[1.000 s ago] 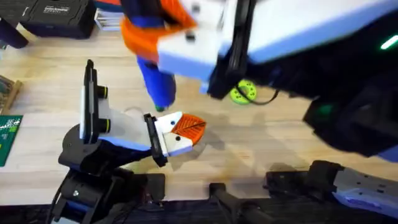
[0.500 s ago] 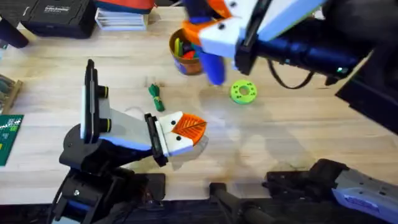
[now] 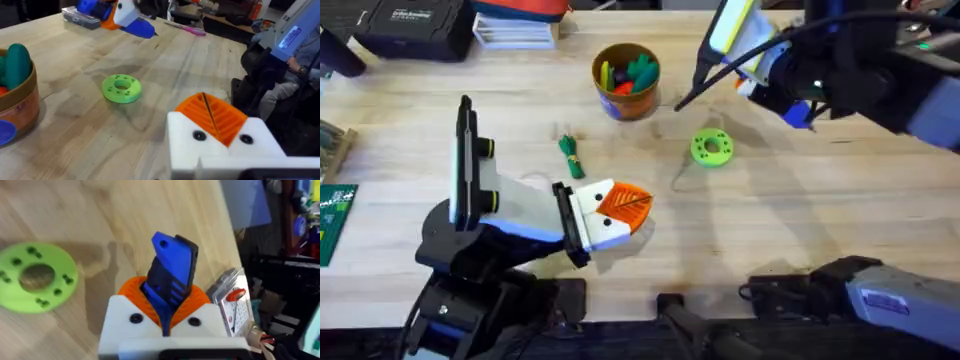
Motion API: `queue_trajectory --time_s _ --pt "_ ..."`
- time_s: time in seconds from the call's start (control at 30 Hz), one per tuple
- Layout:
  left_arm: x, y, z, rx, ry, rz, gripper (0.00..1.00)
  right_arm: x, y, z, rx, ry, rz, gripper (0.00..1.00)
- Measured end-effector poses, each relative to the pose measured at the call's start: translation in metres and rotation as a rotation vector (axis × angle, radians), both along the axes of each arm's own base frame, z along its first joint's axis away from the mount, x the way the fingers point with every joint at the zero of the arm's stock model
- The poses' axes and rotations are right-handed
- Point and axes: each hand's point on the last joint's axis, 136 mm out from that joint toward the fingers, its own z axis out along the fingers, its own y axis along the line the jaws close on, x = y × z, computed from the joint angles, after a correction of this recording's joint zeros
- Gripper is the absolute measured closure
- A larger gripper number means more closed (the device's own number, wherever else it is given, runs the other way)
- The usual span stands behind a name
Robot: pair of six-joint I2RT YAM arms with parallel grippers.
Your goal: Pick up the gripper from the table and insert it into the empty holder that is missing its gripper. Then pick up a screw, insert it into the mounting hole, and use the screwdriver to tighten it. Finally, clean up the table by picking up the vegetable and placing it into the bucket.
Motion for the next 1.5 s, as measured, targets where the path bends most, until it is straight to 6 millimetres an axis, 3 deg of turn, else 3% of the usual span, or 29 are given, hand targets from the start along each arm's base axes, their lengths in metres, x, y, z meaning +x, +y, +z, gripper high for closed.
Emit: queue_trajectory --time_s 0.1,0.27,0.3,0.43,0.47,0.5,0.67,0.7,0.8,0.9,1.07,1.17,1.2,1.3,1.37,1.5 --pt "0.000 0.000 0.000 0.000 0.000 0.000 0.987 0.007 -0.018 -0.029 -0.111 0.073 0.020 0.977" --pt "0.000 0.000 0.000 0.000 0.000 0.000 0.987 0.010 -0.032 -0.079 -0.222 0.206 0.075 0.977" --pt "0.000 0.000 0.000 0.000 0.000 0.000 0.987 0.007 -0.034 -0.105 -0.252 0.278 0.095 0.977" --pt "0.000 0.000 0.000 0.000 0.000 0.000 0.987 0.004 -0.032 -0.123 -0.241 0.327 0.096 0.975" --pt "0.000 0.000 0.000 0.000 0.000 0.000 0.987 0.004 -0.031 -0.123 -0.225 0.327 0.083 0.928" --pt "0.000 0.000 0.000 0.000 0.000 0.000 0.987 0.005 -0.030 -0.121 -0.209 0.322 0.075 0.778" --pt "0.000 0.000 0.000 0.000 0.000 0.000 0.987 0.011 -0.025 -0.108 -0.133 0.300 0.017 0.069" --pt "0.000 0.000 0.000 0.000 0.000 0.000 0.987 0.009 -0.025 -0.106 -0.121 0.304 0.004 0.026" --pt "0.000 0.000 0.000 0.000 0.000 0.000 0.987 -0.003 -0.026 -0.100 -0.086 0.332 -0.034 0.008" --pt "0.000 0.000 0.000 0.000 0.000 0.000 0.987 -0.007 -0.026 -0.080 -0.038 0.300 -0.075 0.008" --pt "0.000 0.000 0.000 0.000 0.000 0.000 0.987 -0.021 -0.027 -0.025 0.067 0.186 -0.147 0.009" --pt "0.000 0.000 0.000 0.000 -0.002 0.000 0.963 -0.042 -0.024 0.004 0.146 0.147 -0.164 0.009" --pt "0.000 0.000 0.000 0.001 -0.003 0.000 0.581 -0.066 -0.009 0.027 0.256 0.132 -0.136 0.009" --pt "0.000 0.000 0.000 0.000 -0.001 0.000 0.099 -0.085 0.010 0.054 0.408 0.104 -0.089 0.009" --pt "0.000 0.000 0.000 0.000 0.000 0.001 0.022 -0.098 0.023 0.072 0.513 0.087 -0.056 0.009" --pt "0.005 0.002 0.003 -0.005 -0.026 0.029 0.015 -0.117 0.035 0.094 0.657 0.082 -0.027 0.009"
